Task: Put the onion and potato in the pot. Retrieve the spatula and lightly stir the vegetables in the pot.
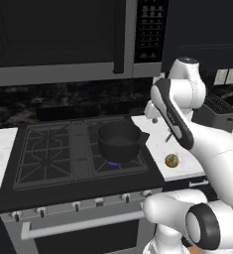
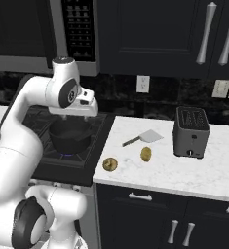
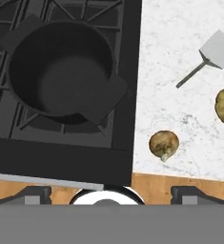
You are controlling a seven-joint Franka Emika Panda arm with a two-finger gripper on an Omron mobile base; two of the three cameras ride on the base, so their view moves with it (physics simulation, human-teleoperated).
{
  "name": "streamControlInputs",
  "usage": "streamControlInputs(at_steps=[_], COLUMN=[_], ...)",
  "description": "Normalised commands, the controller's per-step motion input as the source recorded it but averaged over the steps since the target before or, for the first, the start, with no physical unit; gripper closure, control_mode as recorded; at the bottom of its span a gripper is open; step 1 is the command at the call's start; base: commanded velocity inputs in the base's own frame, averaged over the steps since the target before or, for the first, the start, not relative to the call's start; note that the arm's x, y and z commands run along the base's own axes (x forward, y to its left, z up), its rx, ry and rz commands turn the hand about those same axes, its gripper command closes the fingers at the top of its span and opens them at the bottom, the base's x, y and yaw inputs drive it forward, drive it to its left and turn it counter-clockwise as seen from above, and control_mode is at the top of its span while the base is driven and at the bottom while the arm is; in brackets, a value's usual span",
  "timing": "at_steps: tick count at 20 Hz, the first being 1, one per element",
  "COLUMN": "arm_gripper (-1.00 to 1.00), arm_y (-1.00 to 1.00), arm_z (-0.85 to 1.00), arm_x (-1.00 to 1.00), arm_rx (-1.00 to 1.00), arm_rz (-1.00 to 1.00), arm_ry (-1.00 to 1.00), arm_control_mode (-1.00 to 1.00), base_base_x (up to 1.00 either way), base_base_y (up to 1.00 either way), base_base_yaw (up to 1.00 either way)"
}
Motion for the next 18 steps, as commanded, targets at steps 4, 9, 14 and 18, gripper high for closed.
streamControlInputs(at_steps=[4, 9, 14, 18], arm_gripper=[-1.0, -1.0, -1.0, -1.0], arm_y=[-0.64, -0.49, -0.7, -0.3], arm_z=[-0.62, -0.61, -0.62, -0.72], arm_x=[-0.2, -0.02, 0.13, 0.26], arm_rx=[0.04, 0.0, 0.0, 0.0], arm_rz=[0.0, 0.0, 0.0, 0.0], arm_ry=[0.09, 0.07, 0.12, 0.07], arm_control_mode=[-1.0, -1.0, -1.0, -1.0], base_base_x=[0.0, 0.0, 0.0, 0.0], base_base_y=[0.0, 0.0, 0.0, 0.0], base_base_yaw=[0.0, 0.0, 0.0, 0.0])
